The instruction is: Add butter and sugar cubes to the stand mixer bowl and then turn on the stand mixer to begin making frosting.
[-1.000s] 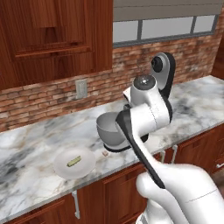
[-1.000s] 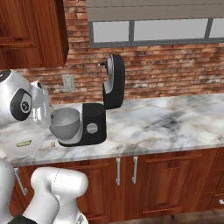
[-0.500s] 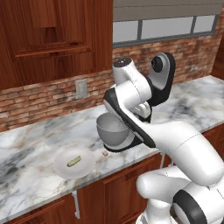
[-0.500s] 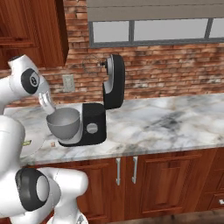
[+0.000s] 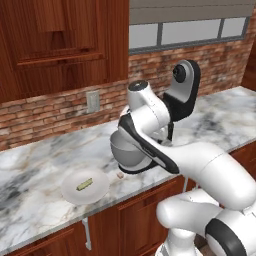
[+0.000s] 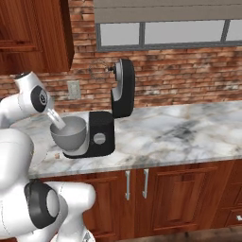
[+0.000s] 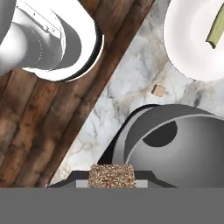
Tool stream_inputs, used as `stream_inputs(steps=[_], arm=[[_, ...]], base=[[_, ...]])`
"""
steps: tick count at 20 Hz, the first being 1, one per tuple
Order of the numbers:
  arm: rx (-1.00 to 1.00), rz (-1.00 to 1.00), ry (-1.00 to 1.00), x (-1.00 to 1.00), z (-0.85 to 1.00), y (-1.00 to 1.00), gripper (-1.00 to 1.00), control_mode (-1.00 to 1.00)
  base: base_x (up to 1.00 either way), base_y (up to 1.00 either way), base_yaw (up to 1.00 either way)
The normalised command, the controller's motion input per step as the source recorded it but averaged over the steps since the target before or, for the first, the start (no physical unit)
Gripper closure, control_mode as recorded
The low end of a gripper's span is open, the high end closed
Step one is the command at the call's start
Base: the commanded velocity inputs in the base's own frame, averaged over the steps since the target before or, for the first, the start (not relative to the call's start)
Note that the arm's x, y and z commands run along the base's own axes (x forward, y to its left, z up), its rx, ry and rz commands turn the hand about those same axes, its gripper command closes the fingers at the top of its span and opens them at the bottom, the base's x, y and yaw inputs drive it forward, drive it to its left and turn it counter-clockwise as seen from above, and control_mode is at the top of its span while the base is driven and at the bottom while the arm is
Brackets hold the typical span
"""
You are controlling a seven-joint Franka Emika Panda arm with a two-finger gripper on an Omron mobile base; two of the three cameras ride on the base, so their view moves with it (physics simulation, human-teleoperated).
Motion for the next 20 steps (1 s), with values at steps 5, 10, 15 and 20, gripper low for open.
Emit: stream_inputs(steps=[5,10,15,20], arm=[[-0.02,0.21,0.0,0.52,-0.3,0.32,1.0,-1.0],[-0.05,0.16,0.0,0.64,-0.35,0.4,1.0,-1.0],[-0.05,0.15,0.01,0.6,-0.36,0.32,1.0,-1.0],[-0.04,0.15,0.04,0.5,-0.42,0.21,1.0,-1.0]], base=[[0.0,0.0,0.0],[0.0,0.0,0.0],[0.0,0.0,0.0],[0.0,0.0,0.0]])
